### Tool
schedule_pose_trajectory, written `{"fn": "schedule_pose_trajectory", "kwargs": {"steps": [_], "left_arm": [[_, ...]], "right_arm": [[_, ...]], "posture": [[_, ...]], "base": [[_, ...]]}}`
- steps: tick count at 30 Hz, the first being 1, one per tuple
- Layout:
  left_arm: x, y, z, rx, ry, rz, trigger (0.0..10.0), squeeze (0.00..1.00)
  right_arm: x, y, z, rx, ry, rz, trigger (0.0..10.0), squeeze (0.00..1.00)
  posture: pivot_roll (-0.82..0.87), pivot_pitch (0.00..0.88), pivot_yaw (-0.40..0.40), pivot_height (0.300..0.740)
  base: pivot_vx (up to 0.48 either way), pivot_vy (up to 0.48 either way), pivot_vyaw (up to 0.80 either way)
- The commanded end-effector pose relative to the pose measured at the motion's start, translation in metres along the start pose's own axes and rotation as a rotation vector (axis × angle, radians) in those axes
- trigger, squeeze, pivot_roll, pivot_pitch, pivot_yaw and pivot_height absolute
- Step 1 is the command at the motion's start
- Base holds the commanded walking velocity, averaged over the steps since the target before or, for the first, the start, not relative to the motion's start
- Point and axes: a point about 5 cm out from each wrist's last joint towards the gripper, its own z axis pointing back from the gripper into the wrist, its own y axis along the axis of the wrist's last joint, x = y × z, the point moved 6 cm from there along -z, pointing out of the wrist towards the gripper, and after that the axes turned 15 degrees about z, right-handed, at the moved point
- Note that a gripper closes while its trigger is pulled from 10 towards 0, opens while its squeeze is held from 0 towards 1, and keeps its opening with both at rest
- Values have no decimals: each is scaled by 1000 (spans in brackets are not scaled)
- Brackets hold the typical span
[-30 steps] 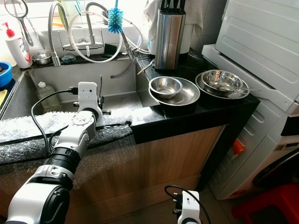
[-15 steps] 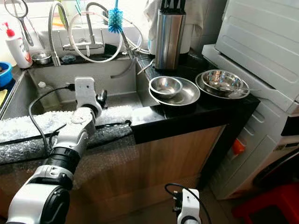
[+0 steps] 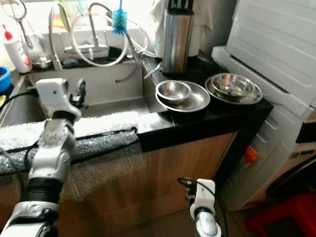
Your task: Kitchen organization
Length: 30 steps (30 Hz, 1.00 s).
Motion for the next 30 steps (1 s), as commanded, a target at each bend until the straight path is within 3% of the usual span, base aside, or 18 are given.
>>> {"fn": "schedule_pose_trajectory", "kwargs": {"steps": [1,2,4,11,20,22,30], "left_arm": [[-3,10,6,32,-10,-21,10000,0],[-12,11,15,32,16,-22,10000,0],[-12,11,18,31,18,-21,10000,0],[1,1,26,3,0,10,10000,0],[11,-4,32,-11,-48,-28,10000,0],[13,-6,35,-17,-57,-37,10000,0],[25,-12,33,-27,-83,-39,10000,0]], "right_arm": [[2,23,-3,102,-22,3,10000,0],[6,39,-2,174,-43,9,10000,0],[8,47,-1,205,-53,12,10000,0],[16,94,7,360,-99,15,10000,0],[41,152,36,540,-201,104,10000,0],[46,181,48,610,-217,97,10000,0],[34,216,50,648,-178,81,10000,0]], "posture": [[-113,0,-20,740],[-112,0,-22,740],[-110,0,-24,740],[-118,0,-24,740],[-121,0,-21,740],[-128,0,-22,740],[-122,0,-28,740]], "base": [[0,0,0],[0,0,0],[0,0,0],[0,0,0],[0,0,152],[0,0,431],[0,0,52]]}}
